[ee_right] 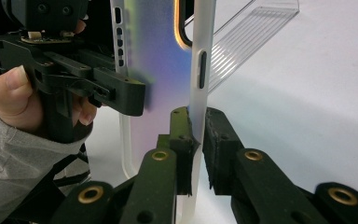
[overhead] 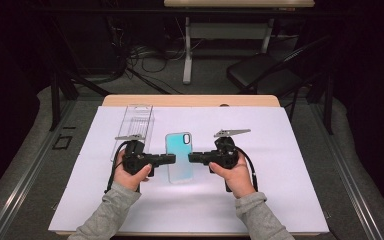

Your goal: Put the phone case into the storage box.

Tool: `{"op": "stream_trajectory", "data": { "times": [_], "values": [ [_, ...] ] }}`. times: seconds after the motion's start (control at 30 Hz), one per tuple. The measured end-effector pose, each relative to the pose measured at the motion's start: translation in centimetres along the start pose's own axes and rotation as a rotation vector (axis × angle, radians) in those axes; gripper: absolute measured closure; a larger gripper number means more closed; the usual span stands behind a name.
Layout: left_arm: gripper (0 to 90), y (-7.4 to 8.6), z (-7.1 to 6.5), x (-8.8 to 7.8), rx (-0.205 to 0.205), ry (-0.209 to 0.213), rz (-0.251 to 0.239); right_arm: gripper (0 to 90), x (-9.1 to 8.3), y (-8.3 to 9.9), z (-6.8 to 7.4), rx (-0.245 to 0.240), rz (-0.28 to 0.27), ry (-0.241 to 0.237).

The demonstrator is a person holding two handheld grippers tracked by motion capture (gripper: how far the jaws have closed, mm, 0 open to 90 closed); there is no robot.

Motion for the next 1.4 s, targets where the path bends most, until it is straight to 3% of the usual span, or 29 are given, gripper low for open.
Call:
{"op": "stream_trajectory", "data": {
  "times": [1.4],
  "values": [
    [80.9,0.01,0.18,0.07,-0.007,-0.002,-0.003,83.7,0.10,0.12,-0.15,0.031,-0.019,-0.001]
  ]
}}
Point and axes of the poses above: each handheld gripper's, and its own axes: x roughly forward along the jaws, y roughly out of its underside, z roughly to its left, the point moved 8 cm from there along x, roughly forward along the jaws, and after that the axes turned 2 degrees about -z, right-handed, at the moved point
